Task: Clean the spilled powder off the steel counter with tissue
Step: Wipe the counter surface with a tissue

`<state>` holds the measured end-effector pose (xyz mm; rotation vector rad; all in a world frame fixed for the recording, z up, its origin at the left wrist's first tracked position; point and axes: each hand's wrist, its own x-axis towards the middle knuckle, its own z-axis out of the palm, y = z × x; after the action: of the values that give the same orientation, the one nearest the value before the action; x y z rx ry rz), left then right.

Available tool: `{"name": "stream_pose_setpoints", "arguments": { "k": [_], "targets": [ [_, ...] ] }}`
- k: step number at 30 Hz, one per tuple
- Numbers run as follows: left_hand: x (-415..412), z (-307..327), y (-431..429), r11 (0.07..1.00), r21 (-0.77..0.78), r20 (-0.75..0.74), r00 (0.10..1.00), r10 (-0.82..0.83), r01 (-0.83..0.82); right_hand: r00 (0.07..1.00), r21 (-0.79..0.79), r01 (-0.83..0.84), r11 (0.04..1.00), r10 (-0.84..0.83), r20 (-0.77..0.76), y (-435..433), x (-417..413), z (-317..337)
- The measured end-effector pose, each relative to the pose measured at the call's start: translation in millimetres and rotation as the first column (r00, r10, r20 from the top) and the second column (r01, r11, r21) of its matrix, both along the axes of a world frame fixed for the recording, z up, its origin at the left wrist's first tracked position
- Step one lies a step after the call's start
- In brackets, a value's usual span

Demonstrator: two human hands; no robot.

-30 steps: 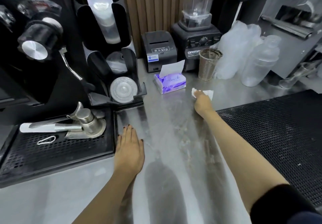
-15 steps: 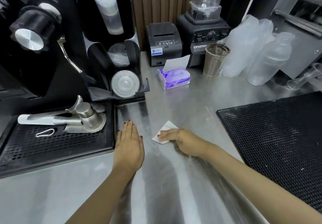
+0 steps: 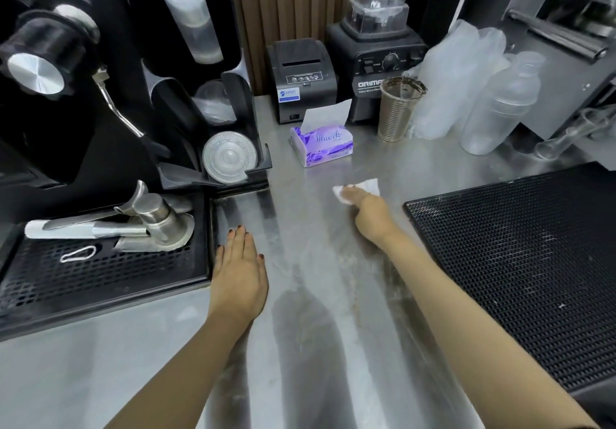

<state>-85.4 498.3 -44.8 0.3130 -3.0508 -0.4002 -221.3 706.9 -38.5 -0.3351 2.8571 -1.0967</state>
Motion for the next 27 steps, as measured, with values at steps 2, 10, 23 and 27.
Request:
{"name": "stream_pose_setpoints", "arguments": {
  "k": [2,10,23,27],
  "targets": [
    [0,0,0,1.0,-0.004,0.0,1.0,-0.001,0.001,0.995,0.039,-0.099,0.994,0.1,-0.018,-5,41,-10],
    [-1,-3,0,1.0,-0.009,-0.019,1.0,-0.001,0.001,0.98,-0.039,-0.076,0.996,0.067,-0.186,14,28,39],
    [-2,-2,-1,1.0,-0.027,-0.022,1.0,-0.007,0.007,0.979,0.373,0.174,0.911,-0.12,-0.165,25,-25,2],
    [-1,-3,-1,0.999,-0.039,-0.013,1.0,-0.005,0.005,0.995,0.37,0.026,0.929,0.013,-0.104,31,42,-3]
  ]
}}
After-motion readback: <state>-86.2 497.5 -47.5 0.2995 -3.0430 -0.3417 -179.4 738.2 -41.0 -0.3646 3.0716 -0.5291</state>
